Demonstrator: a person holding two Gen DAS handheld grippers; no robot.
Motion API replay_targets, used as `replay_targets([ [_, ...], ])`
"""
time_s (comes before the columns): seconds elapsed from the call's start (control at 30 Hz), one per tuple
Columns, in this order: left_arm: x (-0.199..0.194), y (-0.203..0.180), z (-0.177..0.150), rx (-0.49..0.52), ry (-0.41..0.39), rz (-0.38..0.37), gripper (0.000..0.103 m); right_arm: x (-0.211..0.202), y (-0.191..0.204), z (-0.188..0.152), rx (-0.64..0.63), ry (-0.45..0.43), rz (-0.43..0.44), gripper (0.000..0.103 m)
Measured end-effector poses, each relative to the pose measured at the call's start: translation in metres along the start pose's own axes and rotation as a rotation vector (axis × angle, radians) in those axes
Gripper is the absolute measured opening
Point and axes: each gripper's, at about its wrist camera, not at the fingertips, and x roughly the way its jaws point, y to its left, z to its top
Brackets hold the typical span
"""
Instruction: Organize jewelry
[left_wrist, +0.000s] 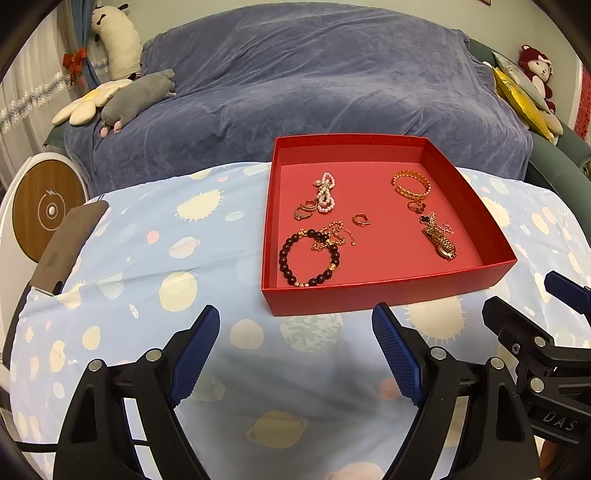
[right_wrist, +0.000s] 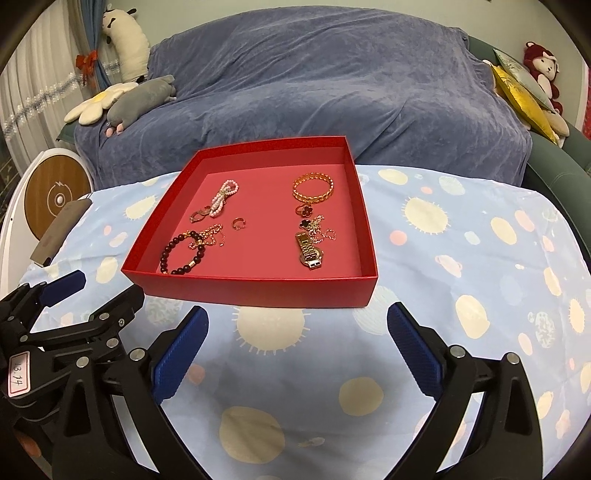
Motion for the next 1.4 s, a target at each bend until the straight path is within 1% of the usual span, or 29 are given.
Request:
replay_targets([
  [0.1,0.0006,-0.0002,-0.0001,-0.012,0.013,-0.004,0.082,-0.0015,-0.0001,-0.0001,0.002,-0.007,-0.010,0.096],
  [0.3,0.0006,-0.0020,-0.0019,-0.005,0.018,0.016,0.082,-0.0036,0.0014,-0.0008,-0.016,-0.017,-0.025,0.097],
  [1.4,-0.0049,0.0002,-0.0048,-0.018,0.010,0.022,0.083,-0.0082,-0.0009,-0.0022,0.001,-0.033,-0.022,0.098],
])
